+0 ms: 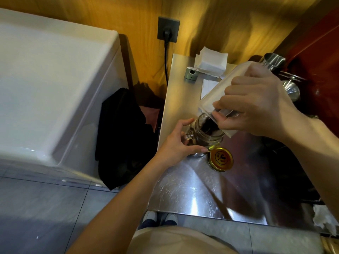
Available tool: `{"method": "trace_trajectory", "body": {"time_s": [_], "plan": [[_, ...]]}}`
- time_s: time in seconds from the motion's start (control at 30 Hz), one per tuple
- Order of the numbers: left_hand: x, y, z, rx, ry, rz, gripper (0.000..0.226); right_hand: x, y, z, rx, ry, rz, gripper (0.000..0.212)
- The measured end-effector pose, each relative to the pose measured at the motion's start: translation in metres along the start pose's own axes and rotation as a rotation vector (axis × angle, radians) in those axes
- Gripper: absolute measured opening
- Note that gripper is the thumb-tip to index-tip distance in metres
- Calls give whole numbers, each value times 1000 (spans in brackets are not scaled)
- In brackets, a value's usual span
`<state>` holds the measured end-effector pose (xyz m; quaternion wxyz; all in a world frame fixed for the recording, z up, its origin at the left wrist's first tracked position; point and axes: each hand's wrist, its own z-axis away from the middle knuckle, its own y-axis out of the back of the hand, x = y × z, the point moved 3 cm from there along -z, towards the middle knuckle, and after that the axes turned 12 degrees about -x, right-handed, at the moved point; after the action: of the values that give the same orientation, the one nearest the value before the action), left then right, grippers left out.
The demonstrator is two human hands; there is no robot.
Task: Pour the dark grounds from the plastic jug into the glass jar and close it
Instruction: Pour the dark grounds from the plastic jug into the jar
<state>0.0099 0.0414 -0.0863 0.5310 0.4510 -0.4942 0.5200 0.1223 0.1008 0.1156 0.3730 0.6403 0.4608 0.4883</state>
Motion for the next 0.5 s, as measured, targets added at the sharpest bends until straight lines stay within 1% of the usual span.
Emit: {"method": "trace_trajectory", "body": {"time_s": [0.27,0.5], "plan": [[-2,1,-3,-8,-15,11,80,-1,3,2,21,58,-28,28],[-3,1,-3,-13,-10,19,78,-5,2,4,40,94,1,29]]}}
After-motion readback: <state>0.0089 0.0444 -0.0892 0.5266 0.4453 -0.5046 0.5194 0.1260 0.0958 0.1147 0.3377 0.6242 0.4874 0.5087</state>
